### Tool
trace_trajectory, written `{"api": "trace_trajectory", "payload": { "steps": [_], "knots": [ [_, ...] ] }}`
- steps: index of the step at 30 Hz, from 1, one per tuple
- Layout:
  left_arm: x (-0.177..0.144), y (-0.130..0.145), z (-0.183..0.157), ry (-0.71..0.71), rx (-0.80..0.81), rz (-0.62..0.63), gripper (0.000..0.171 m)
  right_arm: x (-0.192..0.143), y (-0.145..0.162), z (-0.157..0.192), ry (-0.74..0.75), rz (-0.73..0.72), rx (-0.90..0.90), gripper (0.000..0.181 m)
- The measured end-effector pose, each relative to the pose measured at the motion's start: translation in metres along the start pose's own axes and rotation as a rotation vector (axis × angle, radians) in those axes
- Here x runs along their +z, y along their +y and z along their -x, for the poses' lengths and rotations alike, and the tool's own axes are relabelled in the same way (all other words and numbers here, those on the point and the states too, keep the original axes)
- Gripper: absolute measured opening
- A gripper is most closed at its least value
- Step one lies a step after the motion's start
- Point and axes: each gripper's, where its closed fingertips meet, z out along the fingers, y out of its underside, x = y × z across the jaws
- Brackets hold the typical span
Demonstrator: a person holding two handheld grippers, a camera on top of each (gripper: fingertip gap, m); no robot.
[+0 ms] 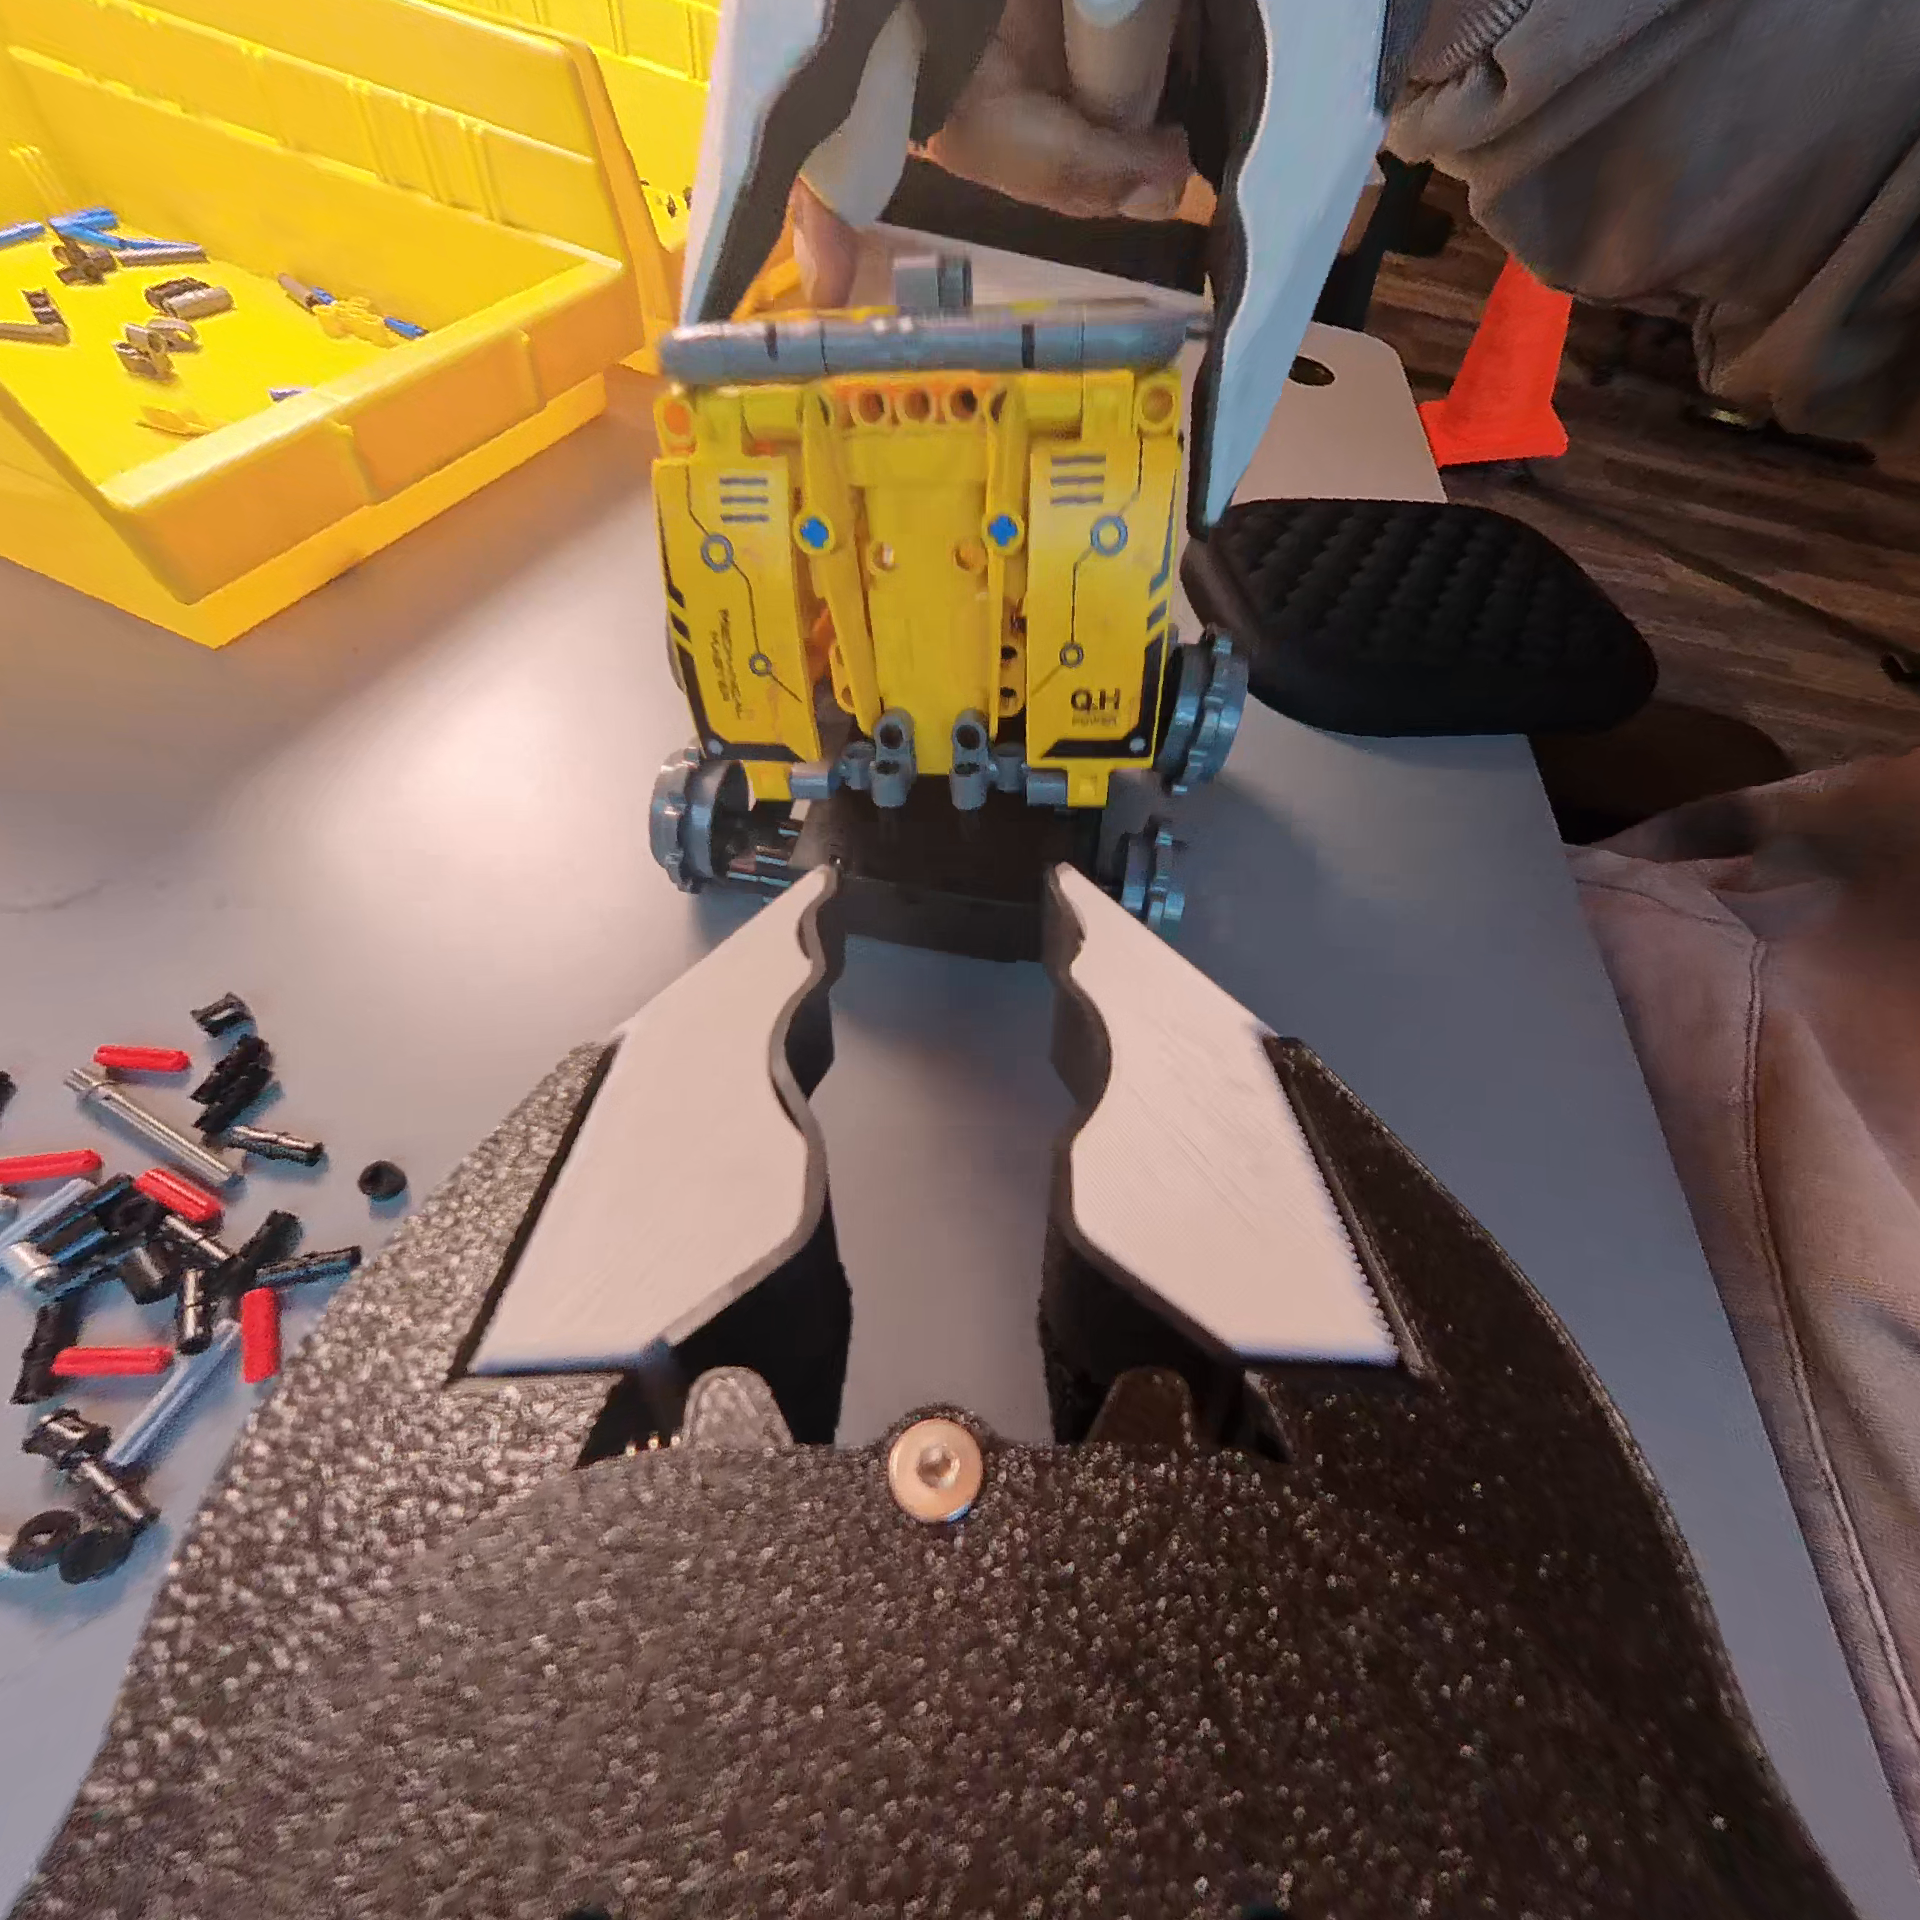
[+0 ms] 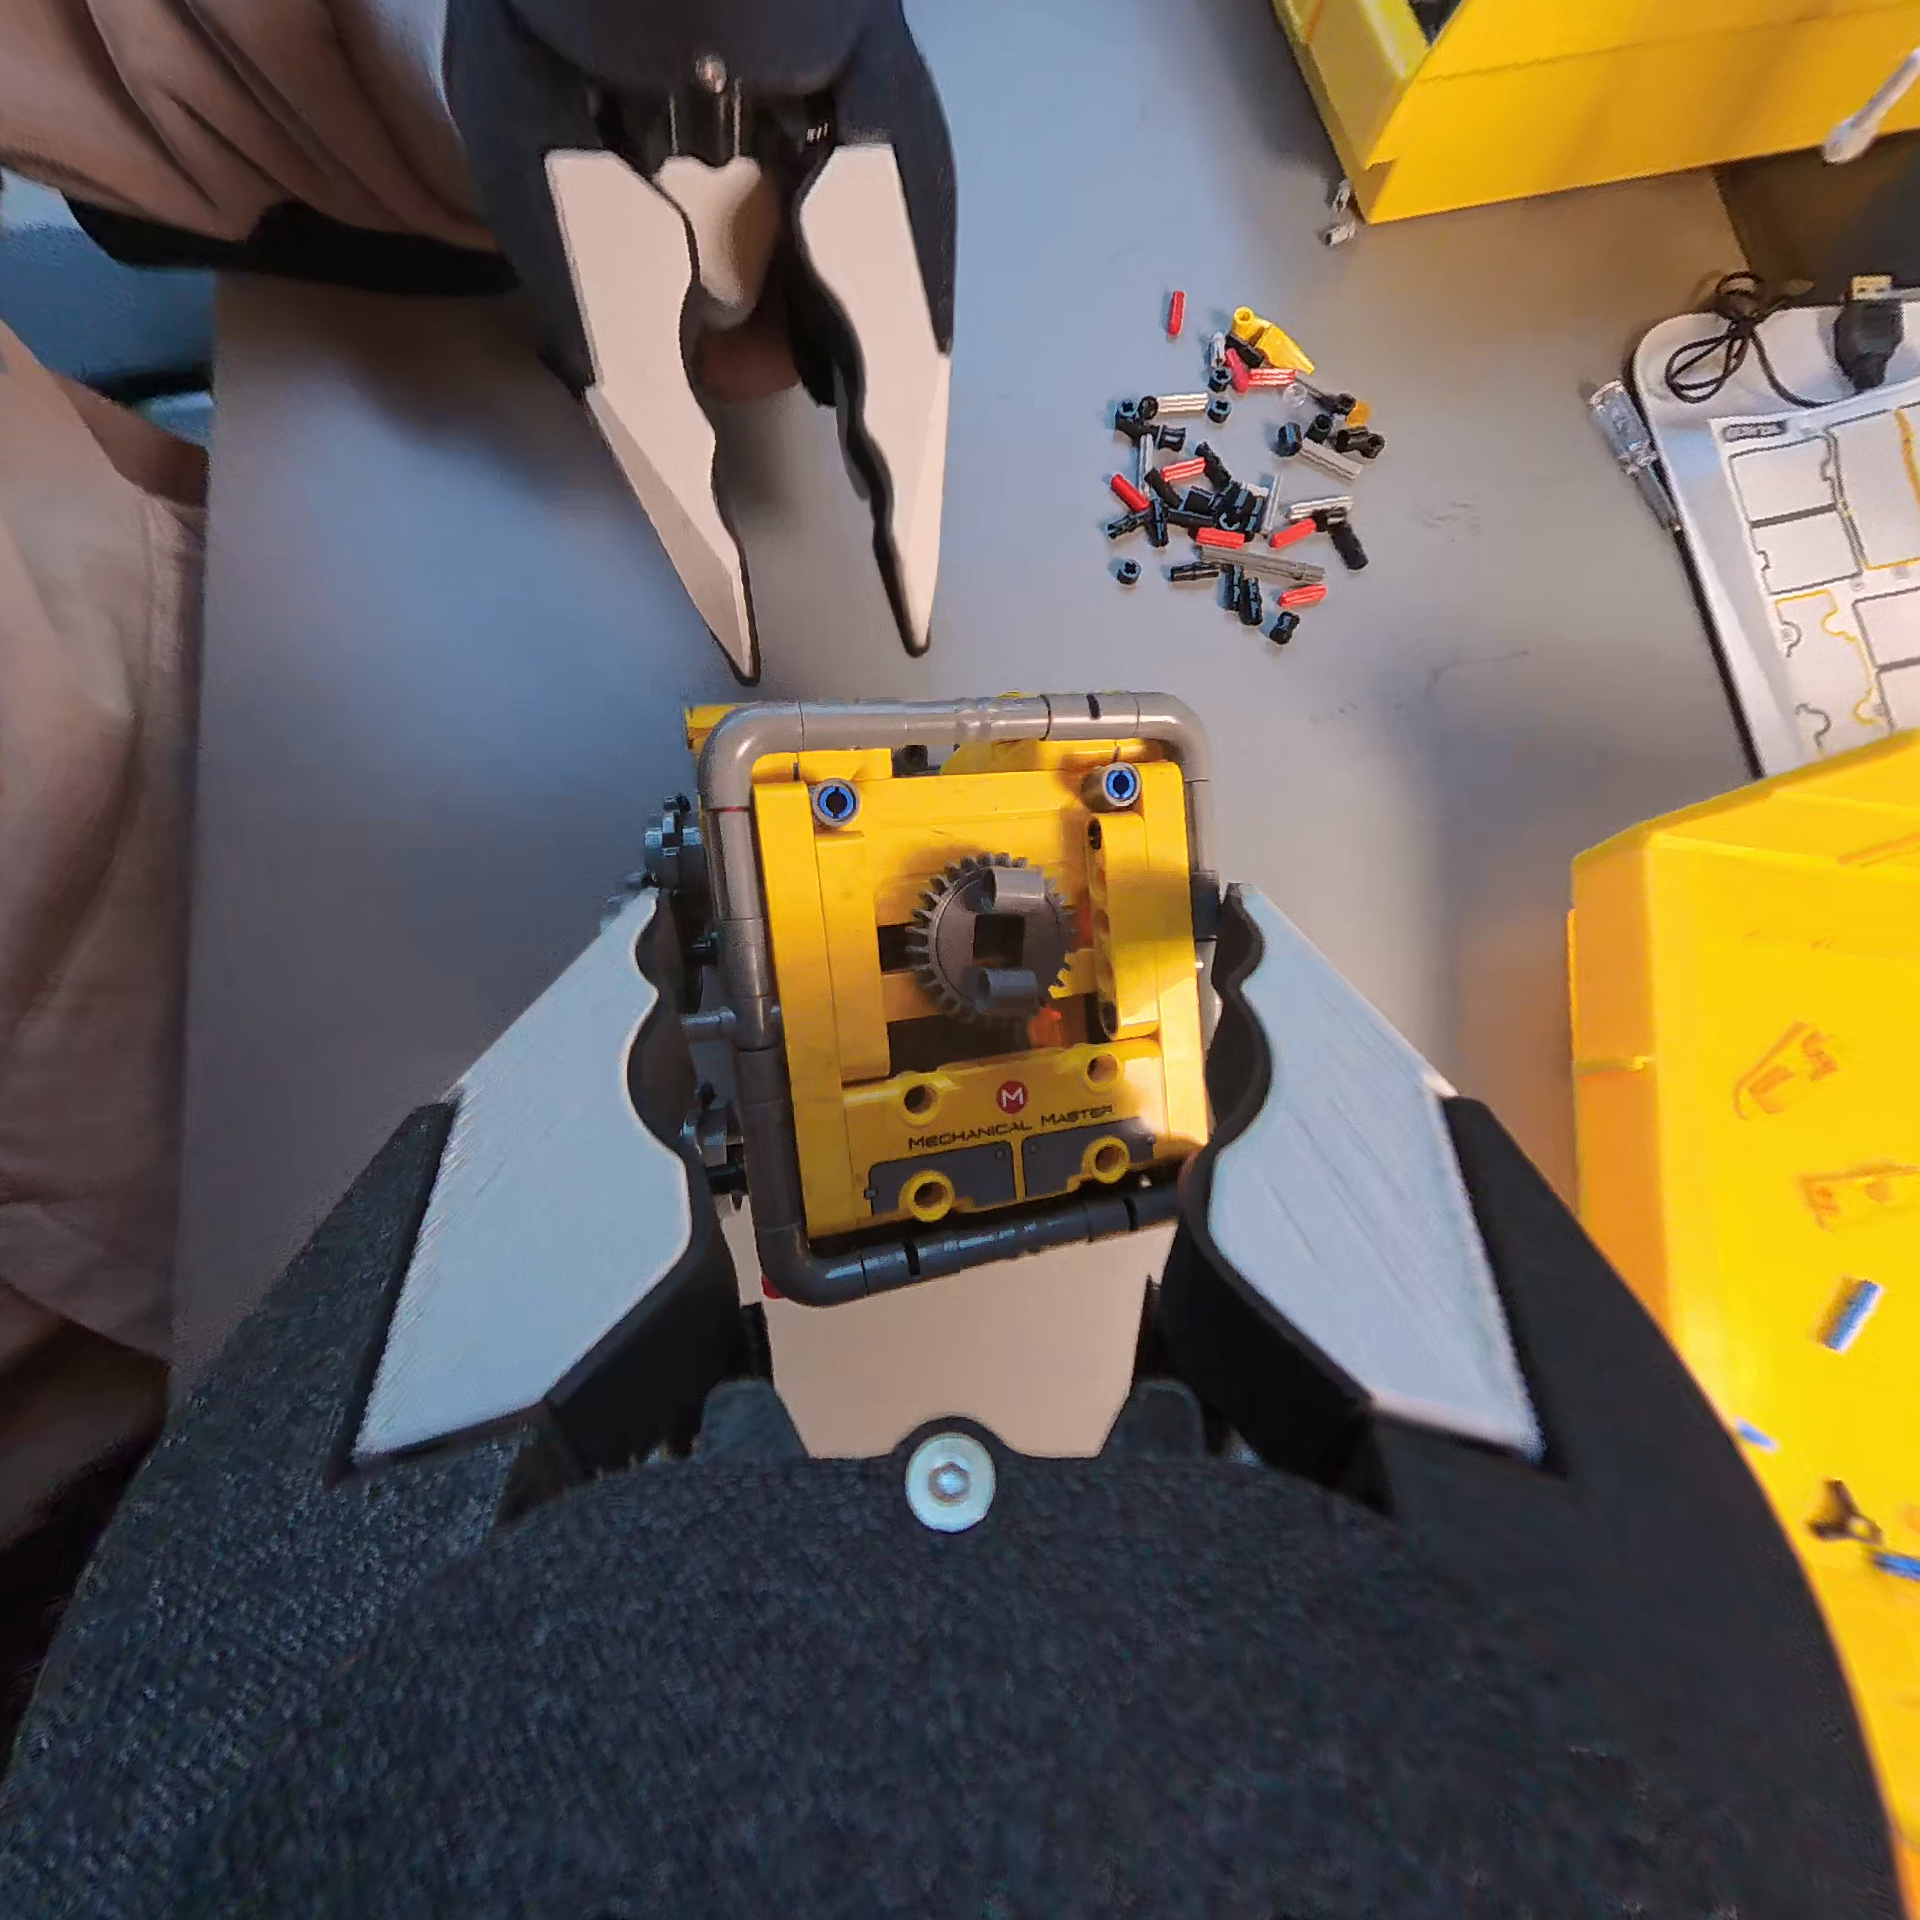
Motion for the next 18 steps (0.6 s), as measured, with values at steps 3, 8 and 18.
{"api": "trace_trajectory", "payload": {
  "steps": [3, 8, 18],
  "knots": [
    [-0.006, -0.008, 0.006, -0.032, 0.012, -0.050, 0.045, 0.010, 0.000, 0.000, 0.040, 0.087, -0.115, 0.099],
    [-0.013, -0.019, 0.011, -0.058, 0.003, -0.130, 0.060, 0.001, -0.012, 0.001, 0.184, 0.074, -0.208, 0.094],
    [0.014, -0.025, 0.008, -0.083, 0.016, -0.107, 0.102, 0.002, 0.035, 0.071, 0.408, 0.031, -0.098, 0.037]
  ]
}}
